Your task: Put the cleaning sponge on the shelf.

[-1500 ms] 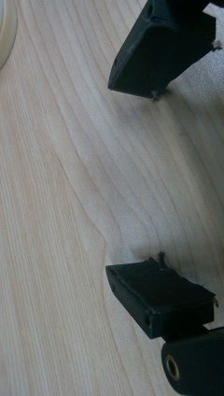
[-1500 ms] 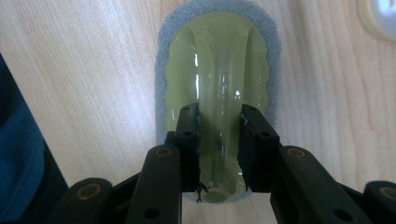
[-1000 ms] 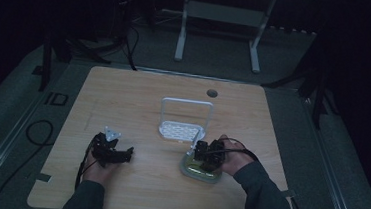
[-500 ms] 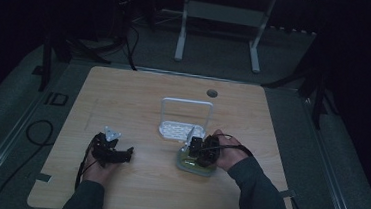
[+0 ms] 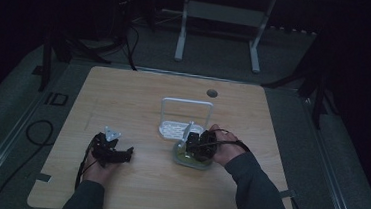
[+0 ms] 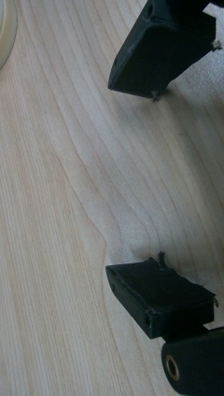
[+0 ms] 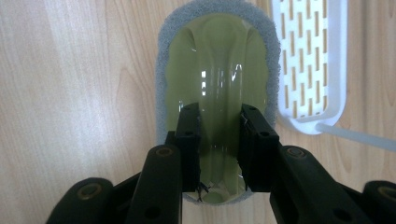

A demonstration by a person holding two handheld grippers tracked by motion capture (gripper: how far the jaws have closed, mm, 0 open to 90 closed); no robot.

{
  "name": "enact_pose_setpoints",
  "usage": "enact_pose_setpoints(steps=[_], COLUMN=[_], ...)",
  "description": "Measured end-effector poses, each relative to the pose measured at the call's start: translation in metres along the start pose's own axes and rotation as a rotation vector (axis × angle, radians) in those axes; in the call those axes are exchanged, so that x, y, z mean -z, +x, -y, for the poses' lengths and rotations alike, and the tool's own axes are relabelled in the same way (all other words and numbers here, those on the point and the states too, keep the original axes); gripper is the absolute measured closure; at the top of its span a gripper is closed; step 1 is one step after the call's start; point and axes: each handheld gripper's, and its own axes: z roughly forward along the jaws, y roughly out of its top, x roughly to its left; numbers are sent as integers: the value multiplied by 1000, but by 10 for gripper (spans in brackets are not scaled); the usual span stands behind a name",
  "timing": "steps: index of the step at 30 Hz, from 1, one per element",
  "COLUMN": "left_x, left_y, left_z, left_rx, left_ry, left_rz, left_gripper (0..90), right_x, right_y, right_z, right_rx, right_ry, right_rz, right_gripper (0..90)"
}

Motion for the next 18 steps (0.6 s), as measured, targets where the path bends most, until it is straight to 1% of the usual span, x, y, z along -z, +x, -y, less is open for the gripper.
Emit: enact_pose_setpoints(steps=[7,8,14,18], left_x=[0,0,0,0], left_y=[0,0,0,0], left_z=[0,0,0,0], left_rx=[2,0,0,-1], left_ry=[-1,0,0,0], left_rz=[0,0,0,-1], left_gripper=[109,109,109,109], right_x=[0,0,4,5], right_y=[-3,-3,-7,-9], right_z=[-4,-5,-9,-9], right_rx=[15,17,38,40], right_ry=[-2,-2,-6,-11], right_rz=[17,13,34,42], right_gripper=[715,715,716,715])
